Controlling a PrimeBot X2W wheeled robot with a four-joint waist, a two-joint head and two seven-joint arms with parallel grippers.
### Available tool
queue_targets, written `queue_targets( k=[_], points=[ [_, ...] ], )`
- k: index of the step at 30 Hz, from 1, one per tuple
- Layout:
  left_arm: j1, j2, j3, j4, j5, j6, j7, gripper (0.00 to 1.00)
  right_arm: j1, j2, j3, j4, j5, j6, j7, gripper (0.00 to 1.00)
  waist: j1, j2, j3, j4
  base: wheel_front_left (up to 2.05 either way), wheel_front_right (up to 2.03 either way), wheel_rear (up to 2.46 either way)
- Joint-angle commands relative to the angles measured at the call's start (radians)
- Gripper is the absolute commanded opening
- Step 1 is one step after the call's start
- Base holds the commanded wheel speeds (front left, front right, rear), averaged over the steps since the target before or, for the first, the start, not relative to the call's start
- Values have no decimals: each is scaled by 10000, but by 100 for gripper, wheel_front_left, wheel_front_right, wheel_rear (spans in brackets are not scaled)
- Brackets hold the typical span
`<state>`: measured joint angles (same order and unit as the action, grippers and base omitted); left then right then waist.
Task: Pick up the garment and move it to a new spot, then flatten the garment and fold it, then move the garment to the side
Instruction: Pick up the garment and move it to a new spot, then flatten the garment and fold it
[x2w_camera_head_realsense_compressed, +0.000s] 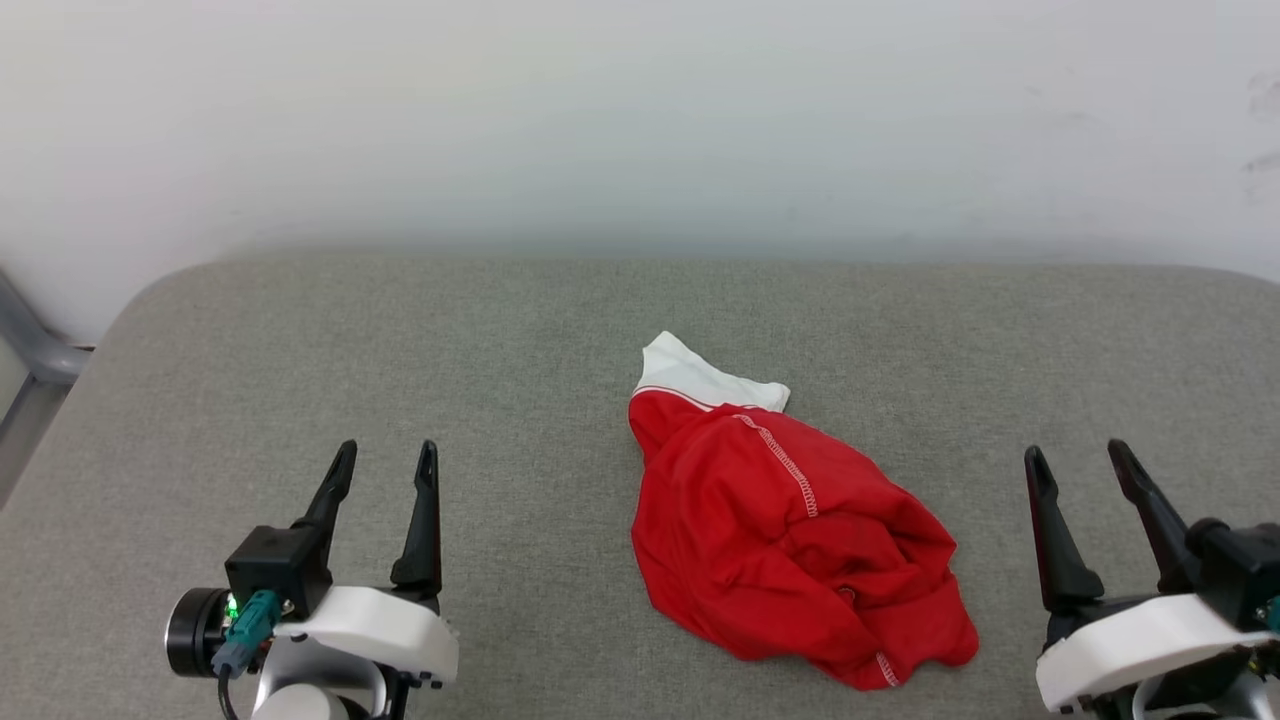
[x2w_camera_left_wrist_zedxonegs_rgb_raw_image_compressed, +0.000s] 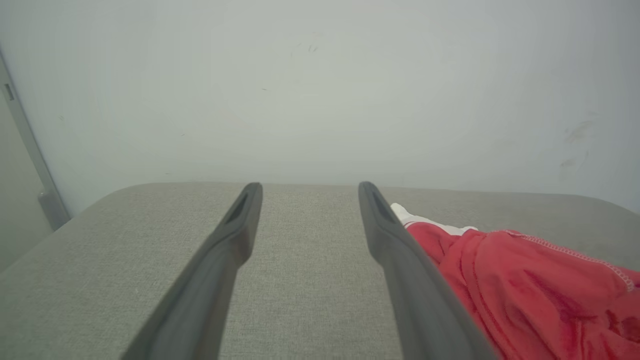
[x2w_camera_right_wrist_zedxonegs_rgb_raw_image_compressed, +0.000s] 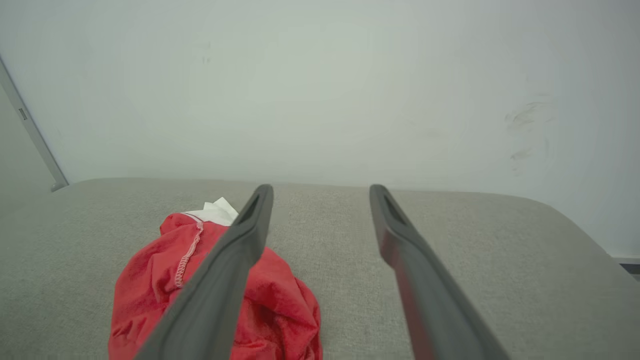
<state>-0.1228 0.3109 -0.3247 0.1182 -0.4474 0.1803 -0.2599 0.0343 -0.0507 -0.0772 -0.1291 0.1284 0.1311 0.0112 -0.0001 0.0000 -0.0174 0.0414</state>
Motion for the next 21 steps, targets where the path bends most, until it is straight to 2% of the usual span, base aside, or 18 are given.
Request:
queue_targets(
  k=[1,14,21],
  points=[
    [180,79,-18,-64,40,-39,-52,100,235,7,-33,-66,7,-7,56,100,1,0,-100,-43,0,0,0],
    [378,121,-255,-109,-67,-129,99,100,507,9,-134,-110,80,-5,245,100,1,0,-248,-55,0,0,0],
    [33,55,-451,-180,62,-238,100,100,144,9,-578,667,398,-5,589,100,1,0,37,258,0,0,0]
  ],
)
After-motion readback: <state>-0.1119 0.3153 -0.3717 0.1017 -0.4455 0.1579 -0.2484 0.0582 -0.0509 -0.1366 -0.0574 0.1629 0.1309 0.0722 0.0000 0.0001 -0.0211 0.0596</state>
